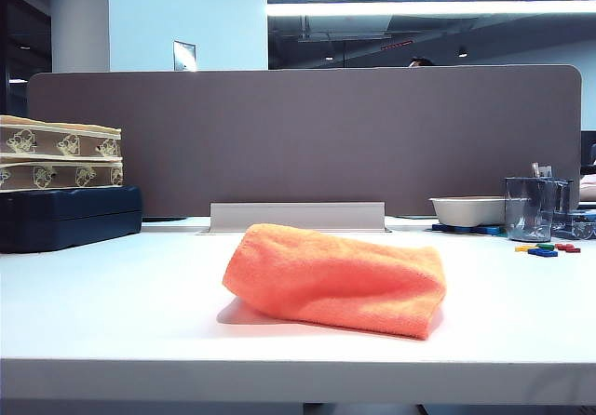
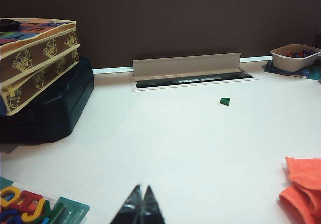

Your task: Use an orange cloth to wipe the letter magnets on the table away for a distance.

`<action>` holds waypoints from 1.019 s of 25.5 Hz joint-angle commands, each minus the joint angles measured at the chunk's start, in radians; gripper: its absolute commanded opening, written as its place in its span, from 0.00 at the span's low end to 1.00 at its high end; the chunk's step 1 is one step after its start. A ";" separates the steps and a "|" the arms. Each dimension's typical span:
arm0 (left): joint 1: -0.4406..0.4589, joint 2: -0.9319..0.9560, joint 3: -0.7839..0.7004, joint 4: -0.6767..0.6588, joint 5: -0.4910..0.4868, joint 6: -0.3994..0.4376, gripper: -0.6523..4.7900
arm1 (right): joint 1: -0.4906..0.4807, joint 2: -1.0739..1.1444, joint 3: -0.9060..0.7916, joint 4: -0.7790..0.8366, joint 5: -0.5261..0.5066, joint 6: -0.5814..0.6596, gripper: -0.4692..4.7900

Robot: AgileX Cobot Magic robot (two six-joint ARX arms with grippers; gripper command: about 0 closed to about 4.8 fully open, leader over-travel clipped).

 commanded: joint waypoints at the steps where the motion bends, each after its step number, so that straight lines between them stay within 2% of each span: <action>1: 0.002 0.000 -0.002 0.011 0.001 0.000 0.11 | -0.033 -0.004 -0.007 0.014 0.002 0.003 0.29; 12: 0.002 0.000 -0.002 0.014 0.001 0.000 0.11 | -0.190 -0.004 -0.007 0.014 0.002 0.004 0.29; 18: 0.002 0.000 -0.002 0.014 0.001 0.000 0.11 | -0.351 -0.004 -0.007 0.014 0.002 0.004 0.29; 26: 0.002 0.000 -0.002 0.014 0.001 0.000 0.11 | -0.376 -0.004 -0.007 0.014 0.002 0.003 0.29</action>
